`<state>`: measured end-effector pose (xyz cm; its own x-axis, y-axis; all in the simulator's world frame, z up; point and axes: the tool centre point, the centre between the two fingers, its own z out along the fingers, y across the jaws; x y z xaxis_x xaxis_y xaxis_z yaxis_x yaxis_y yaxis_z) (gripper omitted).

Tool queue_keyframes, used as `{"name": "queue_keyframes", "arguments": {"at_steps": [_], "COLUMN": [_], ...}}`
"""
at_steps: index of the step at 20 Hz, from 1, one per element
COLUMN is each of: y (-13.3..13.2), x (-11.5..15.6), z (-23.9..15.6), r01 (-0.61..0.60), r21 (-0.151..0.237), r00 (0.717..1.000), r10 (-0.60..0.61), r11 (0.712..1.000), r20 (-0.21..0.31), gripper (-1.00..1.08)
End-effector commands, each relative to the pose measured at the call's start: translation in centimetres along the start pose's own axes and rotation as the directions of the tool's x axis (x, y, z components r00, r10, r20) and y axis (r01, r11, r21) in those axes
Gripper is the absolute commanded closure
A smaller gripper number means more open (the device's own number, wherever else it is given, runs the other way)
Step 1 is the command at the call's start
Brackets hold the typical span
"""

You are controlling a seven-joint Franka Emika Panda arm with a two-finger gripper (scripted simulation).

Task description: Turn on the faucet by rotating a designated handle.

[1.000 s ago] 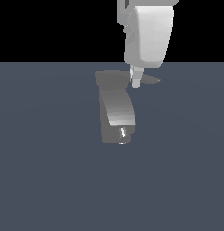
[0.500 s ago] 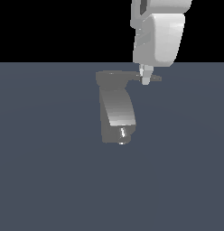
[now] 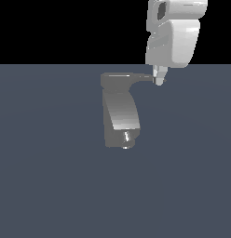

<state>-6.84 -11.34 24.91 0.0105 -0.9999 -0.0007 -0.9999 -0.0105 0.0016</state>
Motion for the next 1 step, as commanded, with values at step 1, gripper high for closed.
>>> {"name": "queue_keyframes", "arguments": {"at_steps": [1], "y": [-0.3], "x": [1.3], "z": [0.03], "r01": [-0.016], "r21": [0.002], "r00": [1.0], "r10": [0.016], "r11": [1.0], "r20": [-0.001], "gripper": [1.08]}}
